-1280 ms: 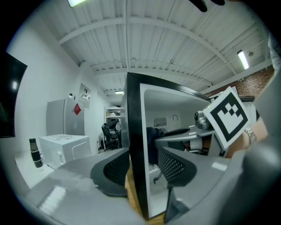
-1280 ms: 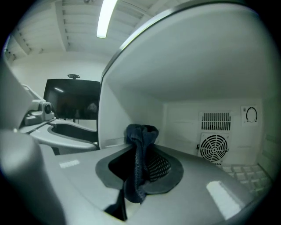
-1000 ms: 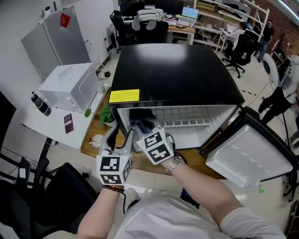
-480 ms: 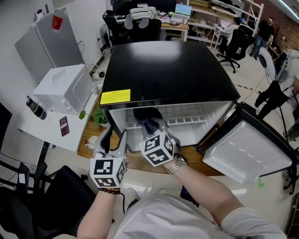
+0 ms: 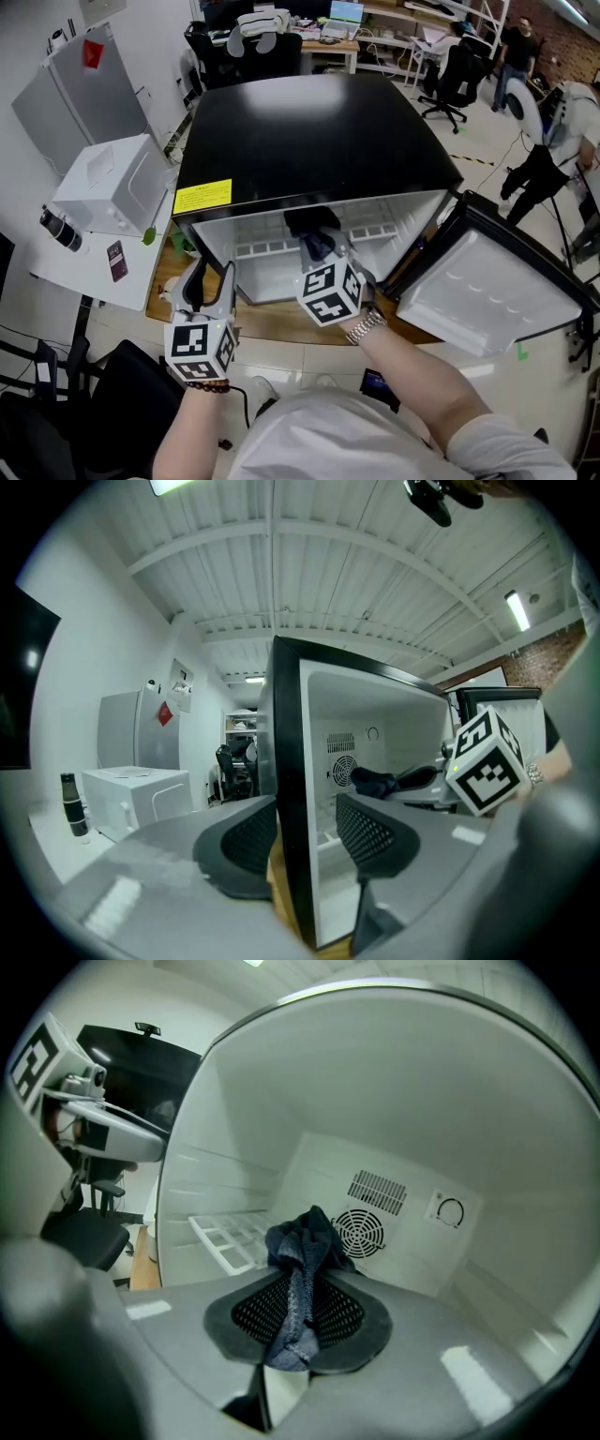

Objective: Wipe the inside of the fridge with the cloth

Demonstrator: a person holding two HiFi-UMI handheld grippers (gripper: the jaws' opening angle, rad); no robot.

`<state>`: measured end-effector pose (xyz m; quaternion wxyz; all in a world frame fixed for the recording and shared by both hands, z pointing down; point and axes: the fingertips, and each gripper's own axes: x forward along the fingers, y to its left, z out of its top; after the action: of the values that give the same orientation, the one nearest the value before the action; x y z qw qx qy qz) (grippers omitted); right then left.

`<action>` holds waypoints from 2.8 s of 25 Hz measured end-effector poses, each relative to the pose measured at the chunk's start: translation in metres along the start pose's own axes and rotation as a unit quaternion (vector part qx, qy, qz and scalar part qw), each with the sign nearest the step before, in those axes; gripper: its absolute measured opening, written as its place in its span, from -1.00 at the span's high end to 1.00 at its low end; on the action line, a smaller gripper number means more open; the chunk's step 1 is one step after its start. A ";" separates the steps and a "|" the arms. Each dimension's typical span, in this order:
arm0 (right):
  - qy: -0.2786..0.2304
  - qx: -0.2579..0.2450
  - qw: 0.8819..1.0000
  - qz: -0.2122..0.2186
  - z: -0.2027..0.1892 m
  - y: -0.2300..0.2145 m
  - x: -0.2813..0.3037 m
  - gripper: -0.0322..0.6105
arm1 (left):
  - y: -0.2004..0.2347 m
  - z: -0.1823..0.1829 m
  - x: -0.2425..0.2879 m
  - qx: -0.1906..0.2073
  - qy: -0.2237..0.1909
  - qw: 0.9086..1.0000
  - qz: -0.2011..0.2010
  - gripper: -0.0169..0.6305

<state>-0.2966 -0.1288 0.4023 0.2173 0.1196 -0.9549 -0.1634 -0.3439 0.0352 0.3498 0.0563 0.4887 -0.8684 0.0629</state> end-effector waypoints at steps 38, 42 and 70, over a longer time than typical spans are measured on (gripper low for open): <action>0.020 0.041 0.995 -0.091 -0.055 -0.110 -0.044 0.71 | -0.076 -0.013 0.011 0.003 0.013 0.999 -0.053 0.36; -0.014 0.063 0.996 -0.067 -0.039 -0.106 -0.058 0.71 | -0.096 -0.001 0.023 0.008 0.002 0.996 -0.086 0.36; -0.168 0.102 0.959 0.202 0.034 -0.068 -0.201 0.71 | -0.247 0.026 0.011 -0.242 0.041 0.815 -0.526 0.03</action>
<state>-0.1250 -0.1222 0.2732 0.0684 -0.0835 -0.9935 -0.0354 -0.1386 -0.1053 0.3391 0.2328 0.8384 -0.4634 -0.1680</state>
